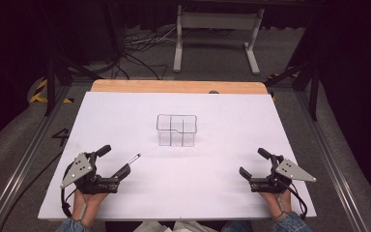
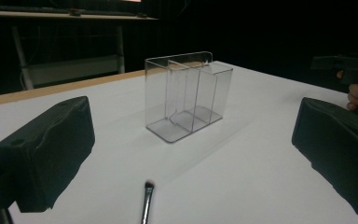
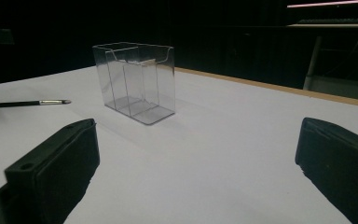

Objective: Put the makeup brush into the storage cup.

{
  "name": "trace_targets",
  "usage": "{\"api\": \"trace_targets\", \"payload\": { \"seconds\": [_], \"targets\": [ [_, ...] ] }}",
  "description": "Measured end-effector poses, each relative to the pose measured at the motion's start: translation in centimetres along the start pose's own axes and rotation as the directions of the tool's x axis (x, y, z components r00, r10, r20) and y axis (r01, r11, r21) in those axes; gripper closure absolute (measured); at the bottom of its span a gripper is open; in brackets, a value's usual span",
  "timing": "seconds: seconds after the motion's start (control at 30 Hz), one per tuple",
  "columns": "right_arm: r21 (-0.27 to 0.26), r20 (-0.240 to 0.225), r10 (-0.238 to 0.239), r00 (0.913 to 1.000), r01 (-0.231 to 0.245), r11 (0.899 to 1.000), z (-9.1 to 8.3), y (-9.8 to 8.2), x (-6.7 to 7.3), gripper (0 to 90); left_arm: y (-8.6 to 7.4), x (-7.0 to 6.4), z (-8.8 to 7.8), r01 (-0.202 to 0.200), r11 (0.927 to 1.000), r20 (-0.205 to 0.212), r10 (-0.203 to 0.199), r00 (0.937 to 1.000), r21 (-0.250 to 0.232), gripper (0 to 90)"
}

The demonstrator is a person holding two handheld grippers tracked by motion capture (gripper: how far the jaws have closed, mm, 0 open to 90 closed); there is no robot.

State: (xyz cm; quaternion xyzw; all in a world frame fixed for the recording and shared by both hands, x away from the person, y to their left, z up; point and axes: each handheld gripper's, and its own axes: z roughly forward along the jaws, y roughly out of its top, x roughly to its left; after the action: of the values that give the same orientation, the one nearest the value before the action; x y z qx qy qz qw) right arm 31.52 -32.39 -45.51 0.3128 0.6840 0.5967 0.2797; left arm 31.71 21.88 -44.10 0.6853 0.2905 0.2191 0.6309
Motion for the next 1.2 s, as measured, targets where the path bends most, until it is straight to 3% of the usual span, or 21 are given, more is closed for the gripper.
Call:
{"api": "trace_targets", "payload": {
  "seconds": [0.17, 0.6, 0.77, 0.87, 0.97, 1.07, 1.2],
  "targets": [
    [0.002, -0.004, -0.001, 1.0000, 0.001, 1.000, 0.0, 0.0, 0.0, 0.1, 0.7, -0.2, 0.6, -0.020, 0.9998, 0.009, 0.020, 0.9998, -0.008, 0.0],
    [0.005, -0.014, 0.003, 0.9999, -0.003, 1.000, 0.0, 0.0, 0.0, 0.1, 1.7, 0.1, 1.3, -0.012, 0.9999, 0.002, 0.012, 0.9999, 0.000, 0.0],
    [0.006, -0.014, 0.000, 0.9999, 0.000, 1.000, 0.0, 0.0, 0.0, 0.1, 2.2, 0.4, 1.4, -0.032, 0.9978, -0.029, 0.034, 0.9990, 0.058, 0.3],
    [0.005, -0.015, 0.002, 0.9999, -0.002, 1.000, 0.0, 0.0, 0.0, 0.1, 3.5, 0.3, 1.4, -0.050, 0.9880, -0.056, 0.059, 0.9967, 0.146, 0.4],
    [0.006, -0.018, 0.005, 0.9998, -0.005, 1.000, 0.0, 0.0, 0.0, 0.1, 4.8, 0.3, 1.4, -0.046, 0.9688, -0.082, 0.068, 0.9943, 0.244, 0.7],
    [0.007, -0.018, 0.008, 0.9998, -0.007, 1.000, 0.0, 0.0, 0.0, 0.1, 5.5, 0.5, 1.5, -0.027, 0.9576, -0.076, 0.051, 0.9958, 0.287, 3.4],
    [0.009, -0.020, 0.009, 0.9998, -0.008, 1.000, 0.0, 0.0, 0.0, 0.1, 6.3, 0.9, 1.8, -0.023, 0.9328, -0.063, 0.048, 0.9969, 0.360, 4.1]
  ]
}}
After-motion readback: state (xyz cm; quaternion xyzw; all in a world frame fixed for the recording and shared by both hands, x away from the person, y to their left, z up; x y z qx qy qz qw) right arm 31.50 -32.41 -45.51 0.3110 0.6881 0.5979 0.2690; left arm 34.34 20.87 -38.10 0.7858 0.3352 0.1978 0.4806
